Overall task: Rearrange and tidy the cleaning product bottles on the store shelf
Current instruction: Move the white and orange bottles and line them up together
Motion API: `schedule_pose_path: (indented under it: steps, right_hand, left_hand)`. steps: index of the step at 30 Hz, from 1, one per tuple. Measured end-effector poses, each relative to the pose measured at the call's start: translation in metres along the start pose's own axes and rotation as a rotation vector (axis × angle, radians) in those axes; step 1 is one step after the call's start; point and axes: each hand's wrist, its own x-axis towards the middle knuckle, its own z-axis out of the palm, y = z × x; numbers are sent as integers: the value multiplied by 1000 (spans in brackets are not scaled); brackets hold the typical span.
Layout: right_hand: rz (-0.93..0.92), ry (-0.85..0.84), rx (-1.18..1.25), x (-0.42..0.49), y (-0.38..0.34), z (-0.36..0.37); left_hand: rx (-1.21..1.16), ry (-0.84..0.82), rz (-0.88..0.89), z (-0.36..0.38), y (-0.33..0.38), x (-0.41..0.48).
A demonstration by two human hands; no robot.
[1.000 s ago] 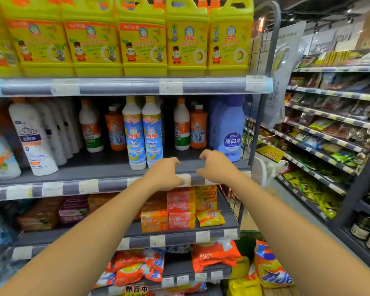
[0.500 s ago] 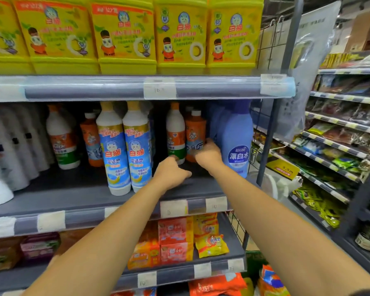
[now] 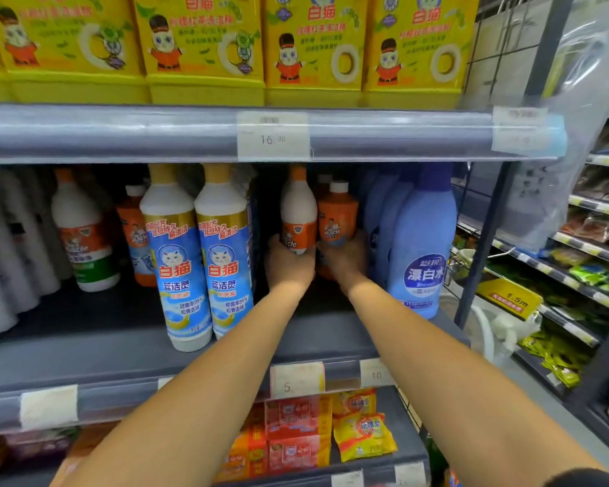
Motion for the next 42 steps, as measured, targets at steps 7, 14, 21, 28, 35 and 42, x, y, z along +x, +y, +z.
schedule_pose_path:
  steps: [7, 14, 21, 28, 35, 42]
  right_hand:
    - [-59, -11, -146, 3, 0, -2]
    - [-101, -16, -184, -4, -1, -11]
    - [-108, -41, -237, -33, -16, -27]
    - [-173, -88, -287, -73, -30, -47]
    - [-189, -111, -335, -110, -44, -85]
    - [-110, -112, -248, -146, -48, -135]
  left_hand:
    - [-25, -1, -40, 14, -4, 13]
    - [-10, -61, -86, 19, -20, 21]
    - [-94, -50, -83, 23, -20, 23]
    - [-198, -58, -107, 19, -11, 15]
    - [-30, -308, -218, 17, -5, -8]
    - [-73, -206, -133, -14, 17, -77]
